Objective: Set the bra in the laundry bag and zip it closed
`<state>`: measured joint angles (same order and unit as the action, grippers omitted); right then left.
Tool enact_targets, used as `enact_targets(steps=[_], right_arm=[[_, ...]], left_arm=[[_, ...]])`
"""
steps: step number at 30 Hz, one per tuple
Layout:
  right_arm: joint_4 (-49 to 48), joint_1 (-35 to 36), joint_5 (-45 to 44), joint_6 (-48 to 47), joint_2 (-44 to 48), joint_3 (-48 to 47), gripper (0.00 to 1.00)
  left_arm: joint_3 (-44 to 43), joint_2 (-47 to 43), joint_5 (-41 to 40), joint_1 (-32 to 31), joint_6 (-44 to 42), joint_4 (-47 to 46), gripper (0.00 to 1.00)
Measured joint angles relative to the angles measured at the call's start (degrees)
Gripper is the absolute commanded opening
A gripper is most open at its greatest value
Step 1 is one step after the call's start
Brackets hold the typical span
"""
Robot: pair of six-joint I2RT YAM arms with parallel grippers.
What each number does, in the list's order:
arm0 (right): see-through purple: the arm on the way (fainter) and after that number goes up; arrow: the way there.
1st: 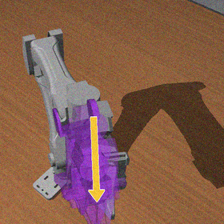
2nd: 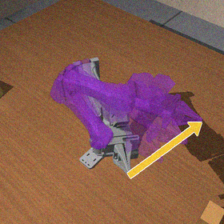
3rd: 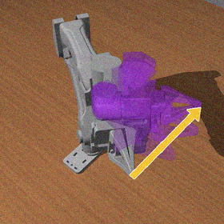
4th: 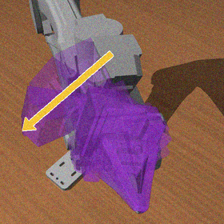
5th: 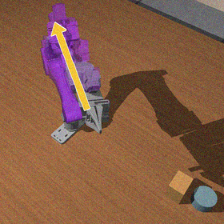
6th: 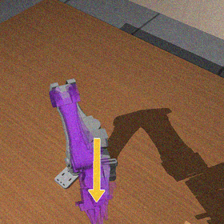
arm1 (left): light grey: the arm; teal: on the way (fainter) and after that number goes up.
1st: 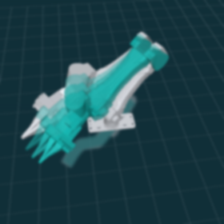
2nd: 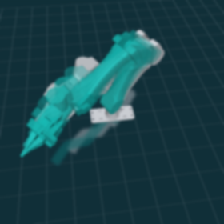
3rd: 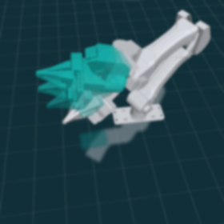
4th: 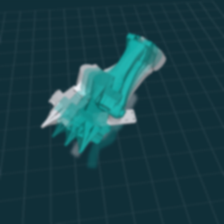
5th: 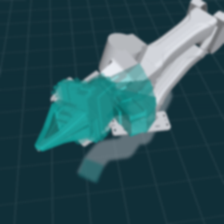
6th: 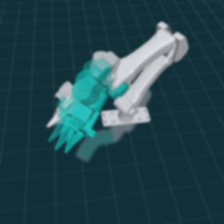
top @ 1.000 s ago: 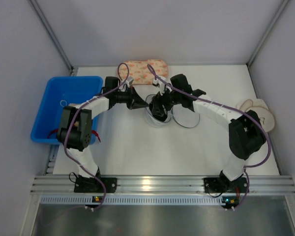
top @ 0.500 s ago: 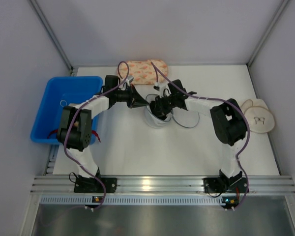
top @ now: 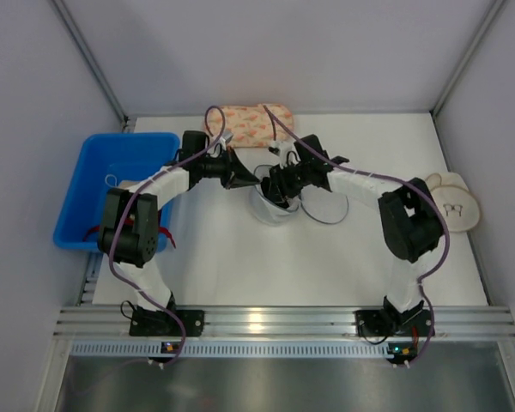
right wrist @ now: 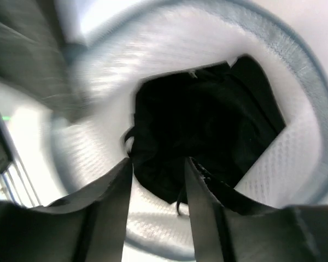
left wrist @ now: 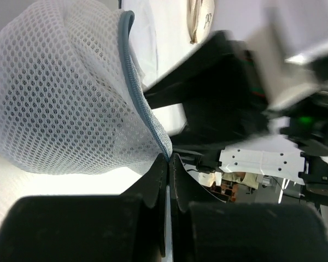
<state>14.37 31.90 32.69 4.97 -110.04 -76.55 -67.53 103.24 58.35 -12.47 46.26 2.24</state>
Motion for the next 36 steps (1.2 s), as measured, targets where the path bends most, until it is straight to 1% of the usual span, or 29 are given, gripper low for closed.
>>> enact_targets(steps=[2, 5, 7, 10, 11, 13, 15, 17, 19, 21, 23, 25, 31, 34, 35, 36], right_arm=[[2.75, -0.42, 0.42, -1.51, 3.45, -0.7, 0.55], [7.1, -2.1, 1.38, -4.57, 9.31, -2.93, 0.56], [9.05, -4.59, 1.97, -5.79, 12.59, -3.72, 0.57], [12.22, -10.95, 2.1, -6.69, 15.91, -3.78, 0.56], [13.29, -13.51, 1.81, -6.69, 16.2, -3.74, 0.52], [14.82, -19.58, 1.57, -5.81, 16.04, -2.73, 0.5], [15.98, -25.16, 1.36, -4.04, 15.74, 0.11, 0.5], [15.87, -30.08, 0.68, -1.7, 15.43, 4.96, 0.49], [15.52, -33.09, -0.13, 0.42, 14.91, 9.97, 0.49], [15.21, -34.14, -0.72, 2.29, 14.01, 13.75, 0.48], [14.6, -34.07, -0.7, 3.78, 12.68, 15.54, 0.47], [13.35, -33.9, -0.76, 4.74, 10.95, 15.87, 0.47], [9.29, -33.9, -2.75, 6.86, 6.36, 15.69, 0.41], [7.5, -33.9, -2.16, 8.2, 5.49, 15.28, 0.36], [6.88, -33.9, -1.62, 8.59, 4.87, 15.06, 0.31], [6.49, -33.9, -1.29, 8.76, 4.42, 14.75, 0.3]], left_arm=[[0.42, -0.02, -0.37, 0.0, -0.42, 0.61, 0.0], [1.07, -0.02, -0.81, 0.0, -0.98, 1.42, 0.0], [1.33, -0.02, -0.9, 0.0, -1.51, 1.73, 0.0], [1.33, -0.02, -1.22, 0.0, -2.91, 2.56, 0.0], [1.33, -0.02, -1.29, 0.0, -3.34, 2.71, 0.0], [1.62, -0.04, -1.68, 0.0, -4.2, 2.75, 0.0], [2.01, -0.04, -2.05, -0.04, -4.79, 2.84, 0.0], [2.4, -0.04, -2.27, -0.09, -5.46, 2.99, 0.0], [2.6, -0.04, -2.27, -0.15, -5.9, 3.04, 0.0], [2.67, -0.04, -2.27, -0.22, -6.1, 3.06, 0.0], [2.84, -0.04, -2.27, -0.31, -6.43, 3.04, 0.0], [3.08, -0.04, -2.29, -0.33, -6.84, 3.06, 0.0], [3.26, -0.04, -2.32, -0.33, -7.43, 3.21, 0.0], [3.26, -0.04, -2.4, -0.33, -7.48, 3.23, 0.0], [3.26, -0.04, -2.47, -0.33, -7.5, 3.26, 0.0], [3.26, -0.04, -2.49, -0.33, -7.5, 3.28, 0.0]])
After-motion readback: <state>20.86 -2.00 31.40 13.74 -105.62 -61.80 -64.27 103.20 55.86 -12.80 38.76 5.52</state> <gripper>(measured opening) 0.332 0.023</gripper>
